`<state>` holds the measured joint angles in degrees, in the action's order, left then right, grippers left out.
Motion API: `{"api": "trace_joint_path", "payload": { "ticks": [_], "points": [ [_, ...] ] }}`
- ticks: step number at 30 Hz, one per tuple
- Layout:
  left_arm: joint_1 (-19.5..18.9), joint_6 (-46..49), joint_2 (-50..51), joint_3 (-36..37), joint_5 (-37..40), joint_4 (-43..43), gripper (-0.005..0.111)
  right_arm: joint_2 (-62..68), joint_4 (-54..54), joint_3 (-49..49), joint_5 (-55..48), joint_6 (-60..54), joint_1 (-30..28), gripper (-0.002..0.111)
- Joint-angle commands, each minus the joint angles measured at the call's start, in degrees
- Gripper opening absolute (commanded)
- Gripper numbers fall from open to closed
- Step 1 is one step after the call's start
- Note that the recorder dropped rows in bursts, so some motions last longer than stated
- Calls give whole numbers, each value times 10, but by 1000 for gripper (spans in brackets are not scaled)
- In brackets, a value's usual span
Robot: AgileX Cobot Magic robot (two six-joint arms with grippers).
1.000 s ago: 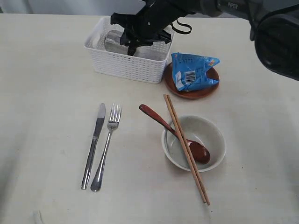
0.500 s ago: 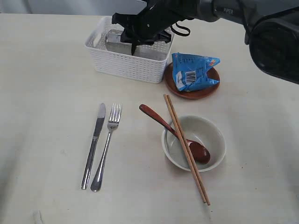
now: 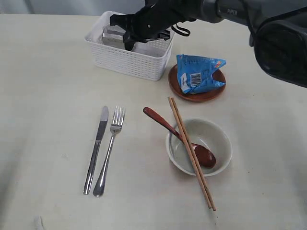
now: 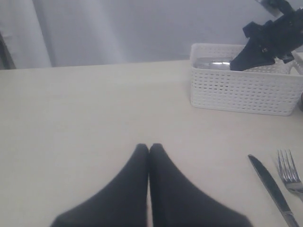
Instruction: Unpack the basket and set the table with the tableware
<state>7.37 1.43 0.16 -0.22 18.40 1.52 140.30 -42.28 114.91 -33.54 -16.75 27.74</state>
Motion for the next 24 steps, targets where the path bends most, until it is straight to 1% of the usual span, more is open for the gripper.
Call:
{"api": "trace_joint_path", "payload": {
  "ticks": [1, 6, 11, 14, 15, 16, 17, 18, 19, 20, 21, 24],
  "points": [
    [-2, 2, -2, 2, -1, 3, 0, -2, -12, 34, -21, -34, 4, 0],
    [-2, 2, -2, 2, -1, 3, 0, -2, -9, 70, -59, -43, 4, 0],
    [-2, 2, -2, 2, -1, 3, 0, -2, 18, 98, -92, -39, 4, 0],
    [-2, 2, -2, 2, -1, 3, 0, -2, 56, 103, -109, 6, 3, 0],
    [-2, 2, -2, 2, -1, 3, 0, -2, 72, 103, -114, 30, 1, 2],
    [-2, 2, -2, 2, -1, 3, 0, -2, 93, 103, -121, 68, 0, 6],
    [-2, 2, -2, 2, -1, 3, 0, -1, 114, 103, -134, 103, -8, 21],
    [-2, 2, -2, 2, -1, 3, 0, -1, 117, 103, -141, 112, -12, 31],
    [-2, 2, -2, 2, -1, 3, 0, -1, 115, 103, -153, 144, -16, 45],
    [-2, 2, -2, 2, -1, 3, 0, -1, 115, 103, -161, 167, -19, 49],
    [-2, 2, -2, 2, -1, 3, 0, 0, 115, 103, -170, 205, -23, 47],
    [-2, 2, -2, 2, -1, 3, 0, 15, 113, 103, -176, 237, -23, 45]
  ]
}}
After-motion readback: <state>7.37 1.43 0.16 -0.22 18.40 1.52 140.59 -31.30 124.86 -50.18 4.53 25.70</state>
